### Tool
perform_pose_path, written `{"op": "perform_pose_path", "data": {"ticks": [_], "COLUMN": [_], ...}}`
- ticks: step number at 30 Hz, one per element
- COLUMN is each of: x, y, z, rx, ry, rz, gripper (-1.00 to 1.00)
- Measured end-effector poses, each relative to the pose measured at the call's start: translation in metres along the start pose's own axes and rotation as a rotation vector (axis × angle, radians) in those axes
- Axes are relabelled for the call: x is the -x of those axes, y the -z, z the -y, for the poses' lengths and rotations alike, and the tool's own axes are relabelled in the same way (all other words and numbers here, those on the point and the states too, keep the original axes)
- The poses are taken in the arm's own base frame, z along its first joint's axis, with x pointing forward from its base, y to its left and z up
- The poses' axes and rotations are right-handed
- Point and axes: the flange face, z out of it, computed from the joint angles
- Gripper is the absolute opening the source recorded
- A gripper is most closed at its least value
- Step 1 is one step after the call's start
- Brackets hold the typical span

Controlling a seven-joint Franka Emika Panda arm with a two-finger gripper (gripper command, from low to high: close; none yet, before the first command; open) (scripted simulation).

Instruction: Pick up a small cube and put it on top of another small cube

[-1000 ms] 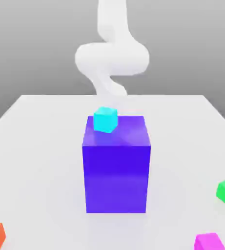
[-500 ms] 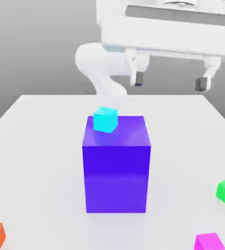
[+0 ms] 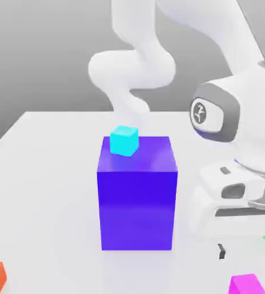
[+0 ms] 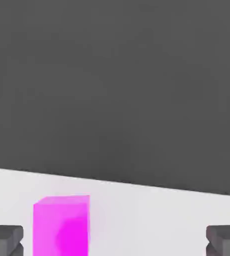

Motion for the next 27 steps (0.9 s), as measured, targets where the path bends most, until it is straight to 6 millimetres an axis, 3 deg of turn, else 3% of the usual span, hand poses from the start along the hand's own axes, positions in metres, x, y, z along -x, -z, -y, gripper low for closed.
{"op": "perform_pose_path", "data": {"ticks": [5, 6, 12, 14, 17, 22, 27], "x": [0.018, 0.019, 0.019, 0.018, 0.021, 0.105, 0.196], "y": [-0.076, -0.087, -0.093, -0.077, -0.037, -0.002, 0.023], "z": [0.005, 0.004, 0.004, 0.005, 0.006, 0.014, 0.004], "rx": [0.013, 0.014, 0.013, 0.012, 0.013, 0.015, 0.015], "ry": [0.006, 0.007, 0.007, 0.006, 0.007, 0.013, 0.01], "rz": [0.044, 0.045, 0.044, 0.045, 0.045, 0.048, 0.047], "gripper": [0.0, -1.0, -1.0, -1.0, -1.0, -1.0, -1.0]}}
